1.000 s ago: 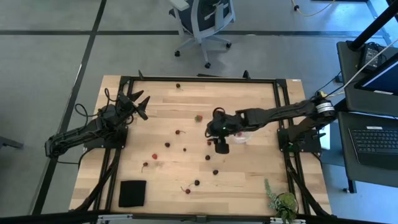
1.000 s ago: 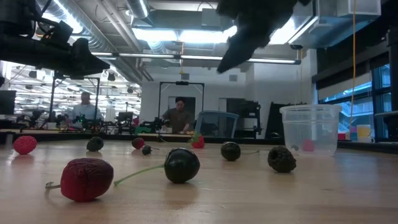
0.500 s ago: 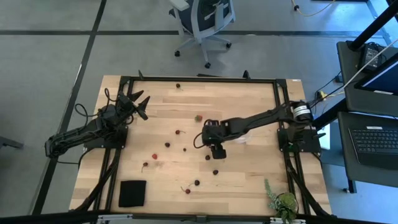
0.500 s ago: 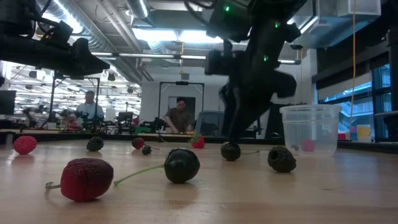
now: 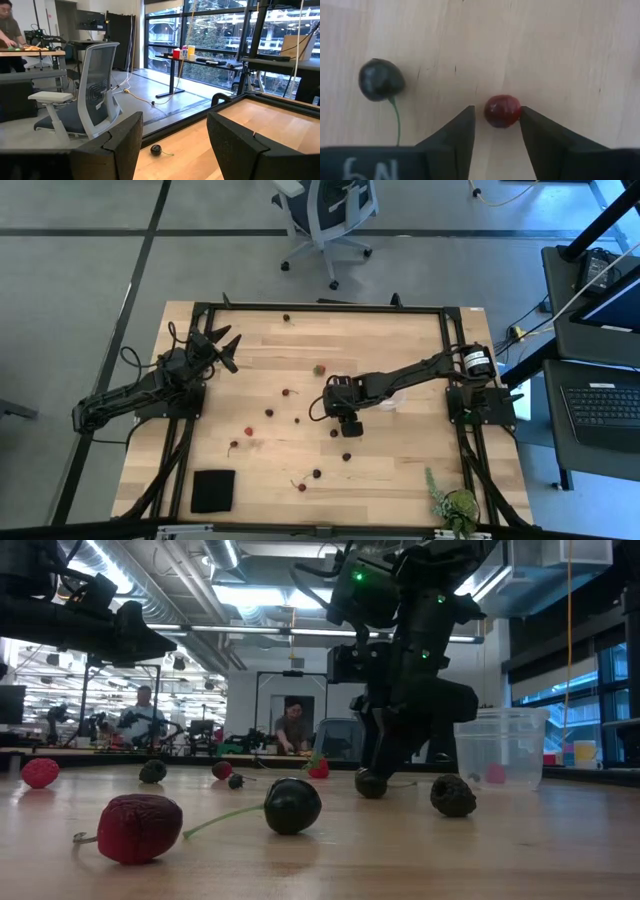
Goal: Pick and placing Produce into tupperware
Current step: Put the red cherry into the transparent bucket
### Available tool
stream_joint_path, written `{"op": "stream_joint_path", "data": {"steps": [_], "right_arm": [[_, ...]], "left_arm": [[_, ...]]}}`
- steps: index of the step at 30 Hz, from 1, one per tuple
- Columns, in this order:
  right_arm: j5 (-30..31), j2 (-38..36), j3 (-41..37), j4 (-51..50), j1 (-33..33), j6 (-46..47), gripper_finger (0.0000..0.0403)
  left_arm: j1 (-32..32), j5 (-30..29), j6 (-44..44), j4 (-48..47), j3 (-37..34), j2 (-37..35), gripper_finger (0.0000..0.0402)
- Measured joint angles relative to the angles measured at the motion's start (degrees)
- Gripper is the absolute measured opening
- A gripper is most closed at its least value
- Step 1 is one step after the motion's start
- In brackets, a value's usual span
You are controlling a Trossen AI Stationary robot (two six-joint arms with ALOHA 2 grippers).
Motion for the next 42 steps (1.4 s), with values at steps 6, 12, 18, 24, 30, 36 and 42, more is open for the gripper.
{"op": "stream_joint_path", "data": {"steps": [6,12,18,24,30,36,42], "right_arm": [[0.00,0.00,0.00,1.82,0.00,0.10,0.0116],[0.00,0.02,0.00,1.61,-0.08,0.15,0.0095],[0.01,-0.96,0.06,-0.34,-0.09,0.35,0.0077],[-0.01,-7.12,1.62,-7.30,-0.13,1.90,0.0075],[0.01,-17.78,1.67,-16.72,-0.66,6.16,0.0070],[1.88,-27.81,1.77,-28.53,-1.98,16.45,0.0068],[4.79,-29.33,0.59,-37.12,-2.51,22.86,0.0067]], "left_arm": [[0.00,0.00,0.00,0.00,-0.01,0.00,0.0214],[0.00,0.00,0.00,0.00,0.01,0.00,0.0214],[0.00,0.00,0.00,0.00,0.01,0.00,0.0214],[0.00,0.00,0.00,0.02,0.01,0.00,0.0214],[0.00,0.02,0.00,-0.02,0.00,0.01,0.0214],[0.00,0.00,0.00,-0.02,0.01,0.02,0.0214],[0.00,0.00,0.00,-0.02,0.01,0.02,0.0214]]}}
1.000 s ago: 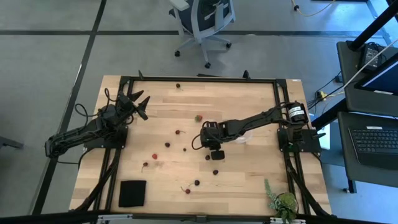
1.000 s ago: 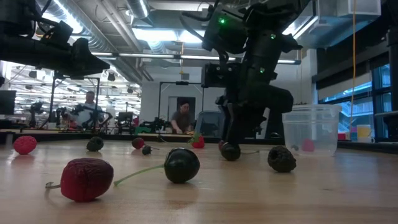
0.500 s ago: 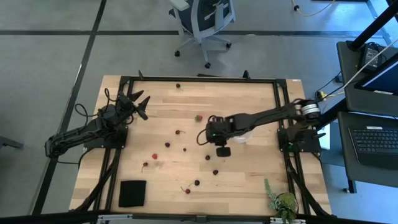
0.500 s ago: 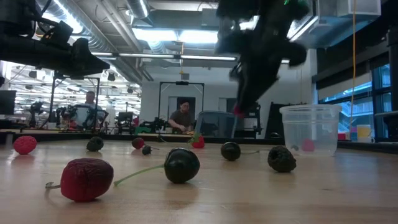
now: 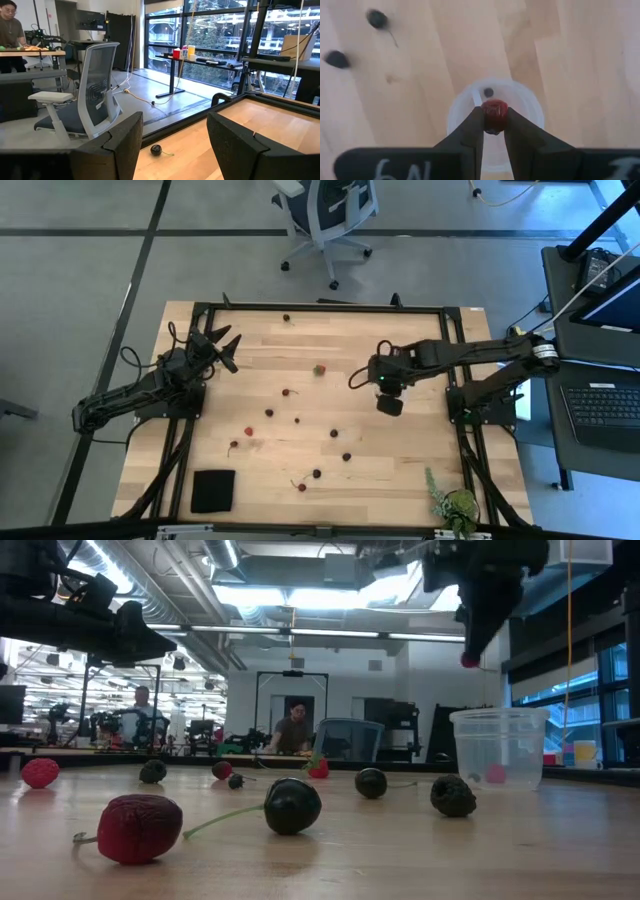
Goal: Pick and placing Produce into tupperware
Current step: Put the red cherry into the transparent bucket
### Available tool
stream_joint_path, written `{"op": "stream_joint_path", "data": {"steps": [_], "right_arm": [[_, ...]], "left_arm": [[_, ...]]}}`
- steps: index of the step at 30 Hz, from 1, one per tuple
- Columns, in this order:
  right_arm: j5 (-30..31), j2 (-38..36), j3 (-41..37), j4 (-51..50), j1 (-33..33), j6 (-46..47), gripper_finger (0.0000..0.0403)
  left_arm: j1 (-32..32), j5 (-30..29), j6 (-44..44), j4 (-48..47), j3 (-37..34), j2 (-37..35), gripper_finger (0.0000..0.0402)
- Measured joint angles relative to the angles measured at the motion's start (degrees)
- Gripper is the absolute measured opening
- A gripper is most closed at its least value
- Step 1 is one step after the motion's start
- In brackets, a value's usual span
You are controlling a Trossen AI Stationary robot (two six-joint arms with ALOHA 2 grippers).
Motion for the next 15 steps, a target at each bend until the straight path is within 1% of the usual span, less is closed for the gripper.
{"op": "stream_joint_path", "data": {"steps": [6,11,15], "right_arm": [[-0.09,0.07,-7.16,3.40,-0.81,-0.10,0.0067],[-0.09,0.07,-14.31,10.83,-2.87,-0.43,0.0067],[-0.13,0.07,-18.22,15.85,-4.33,-1.50,0.0067]], "left_arm": [[0.00,0.02,0.00,0.00,0.00,-0.02,0.0214],[0.00,0.00,0.00,0.00,-0.01,0.00,0.0214],[0.00,0.01,0.00,0.00,-0.02,0.00,0.0214]]}}
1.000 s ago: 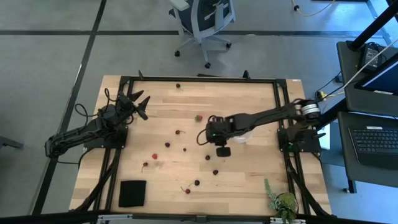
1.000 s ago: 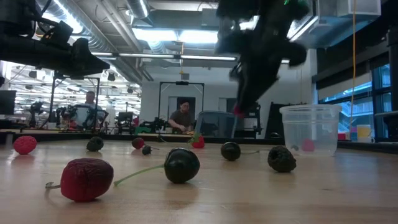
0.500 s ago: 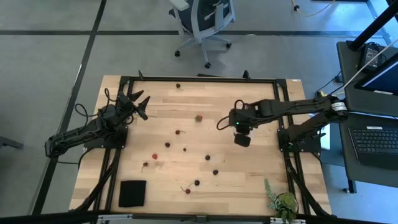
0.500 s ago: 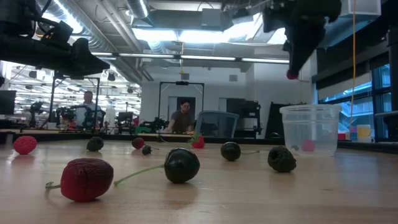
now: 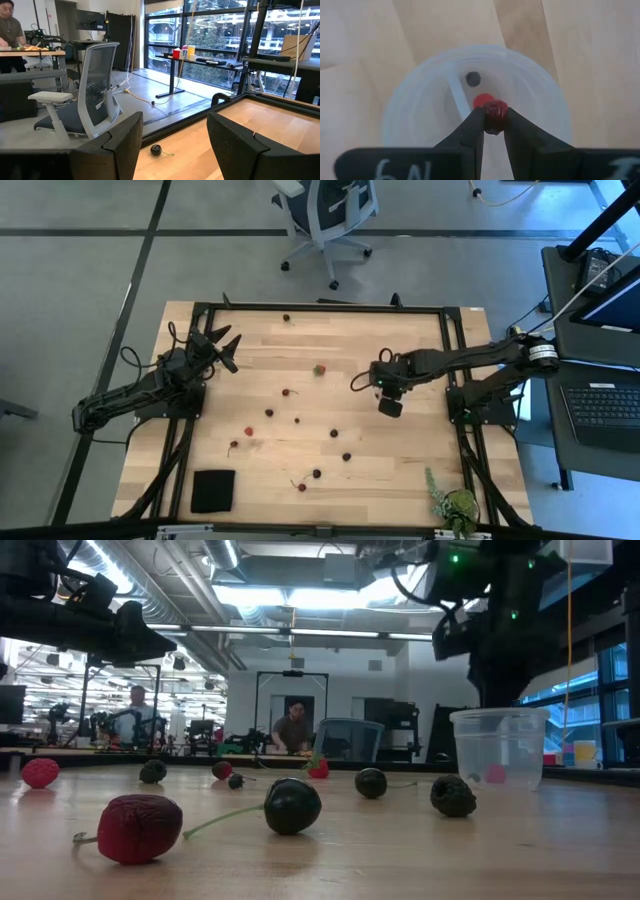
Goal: Pick and placing Produce into tupperware
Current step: Put the red cherry into the transparent bucket, then put the black cherry into the transparent bucket
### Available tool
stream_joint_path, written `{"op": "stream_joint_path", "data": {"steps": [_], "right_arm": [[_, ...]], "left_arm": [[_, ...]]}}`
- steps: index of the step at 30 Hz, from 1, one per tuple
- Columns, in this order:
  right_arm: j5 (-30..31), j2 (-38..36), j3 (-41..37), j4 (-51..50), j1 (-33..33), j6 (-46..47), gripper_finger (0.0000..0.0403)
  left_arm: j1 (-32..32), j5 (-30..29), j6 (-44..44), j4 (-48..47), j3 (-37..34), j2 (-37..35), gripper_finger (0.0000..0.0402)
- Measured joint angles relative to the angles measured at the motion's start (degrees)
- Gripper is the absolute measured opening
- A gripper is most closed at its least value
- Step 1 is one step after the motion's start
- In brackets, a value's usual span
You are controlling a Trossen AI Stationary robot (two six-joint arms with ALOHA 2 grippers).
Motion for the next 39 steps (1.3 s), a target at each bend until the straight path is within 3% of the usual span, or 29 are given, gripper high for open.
{"op": "stream_joint_path", "data": {"steps": [12,33,39], "right_arm": [[-1.14,0.00,-2.26,4.13,-1.49,-0.10,0.0069],[-1.20,0.00,-2.26,6.15,-1.45,0.07,0.0141],[-1.07,0.06,3.78,-4.59,-1.45,2.98,0.0151]], "left_arm": [[0.00,0.00,0.00,0.00,0.02,-0.01,0.0214],[0.00,-0.01,0.00,0.00,0.02,-0.01,0.0214],[0.00,-0.01,0.00,0.00,0.01,0.00,0.0214]]}}
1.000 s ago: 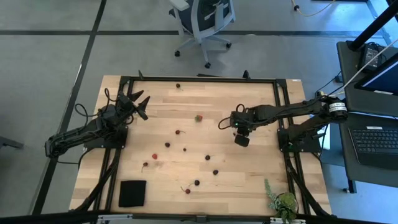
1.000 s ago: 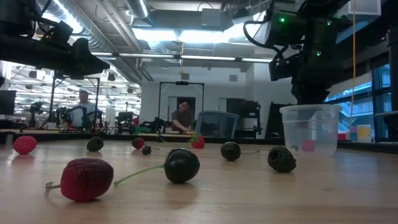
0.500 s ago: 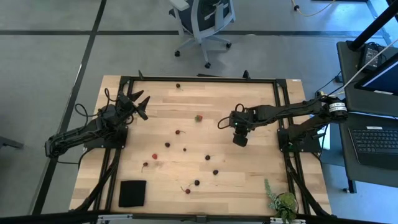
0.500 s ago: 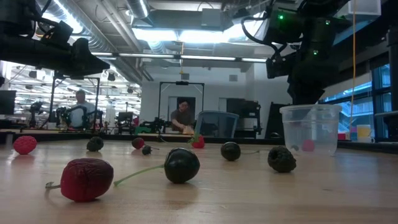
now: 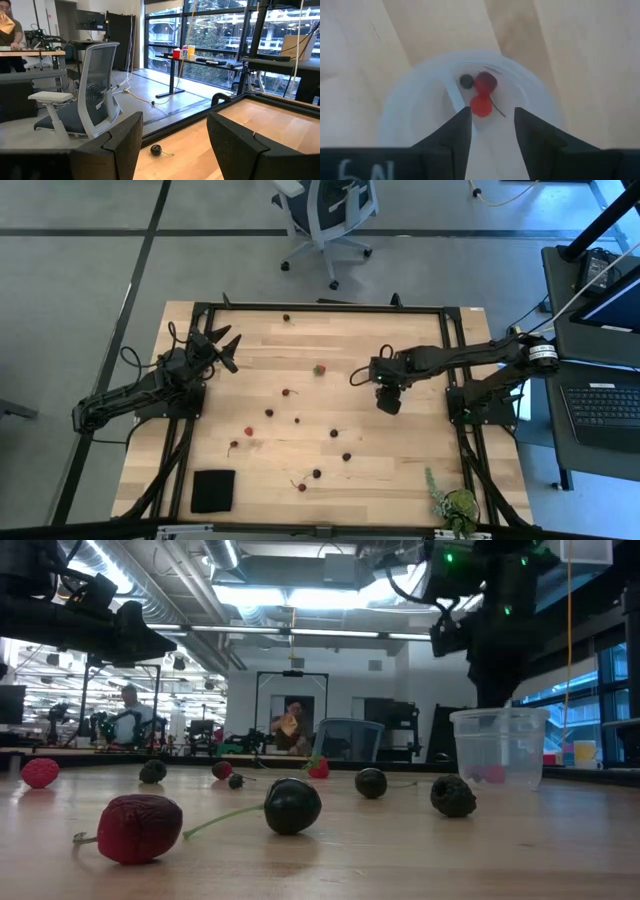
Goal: Pick and placing Produce into tupperware
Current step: Put the black cherry into the transparent bucket
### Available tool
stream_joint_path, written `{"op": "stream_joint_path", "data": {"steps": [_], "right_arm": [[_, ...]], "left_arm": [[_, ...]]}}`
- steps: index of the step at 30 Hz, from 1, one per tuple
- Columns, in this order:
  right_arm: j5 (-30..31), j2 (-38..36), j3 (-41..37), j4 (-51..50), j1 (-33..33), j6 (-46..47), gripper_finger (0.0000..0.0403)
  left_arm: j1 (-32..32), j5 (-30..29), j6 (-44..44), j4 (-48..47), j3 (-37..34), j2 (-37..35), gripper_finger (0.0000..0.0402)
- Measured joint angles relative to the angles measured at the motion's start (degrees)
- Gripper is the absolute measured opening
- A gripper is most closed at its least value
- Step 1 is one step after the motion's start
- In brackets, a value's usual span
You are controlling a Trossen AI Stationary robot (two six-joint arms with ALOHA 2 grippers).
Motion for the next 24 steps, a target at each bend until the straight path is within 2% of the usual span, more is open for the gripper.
{"op": "stream_joint_path", "data": {"steps": [3,7,12,15,24], "right_arm": [[0.02,-0.01,4.72,-1.82,0.08,1.43,0.0151],[0.04,-0.06,7.53,8.29,1.86,-2.17,0.0151],[-2.20,0.49,5.30,26.99,5.75,-10.55,0.0151],[-3.62,1.92,4.23,29.74,8.60,-13.33,0.0151],[-3.65,9.75,-0.04,38.68,14.59,-13.54,0.0151]], "left_arm": [[0.00,0.00,0.00,0.01,0.02,-0.02,0.0214],[0.00,0.00,0.00,0.02,-0.01,0.00,0.0214],[0.01,0.00,0.00,0.02,0.01,0.00,0.0214],[0.01,0.00,0.00,0.02,0.00,-0.01,0.0214],[0.00,0.00,0.00,0.02,0.00,0.00,0.0214]]}}
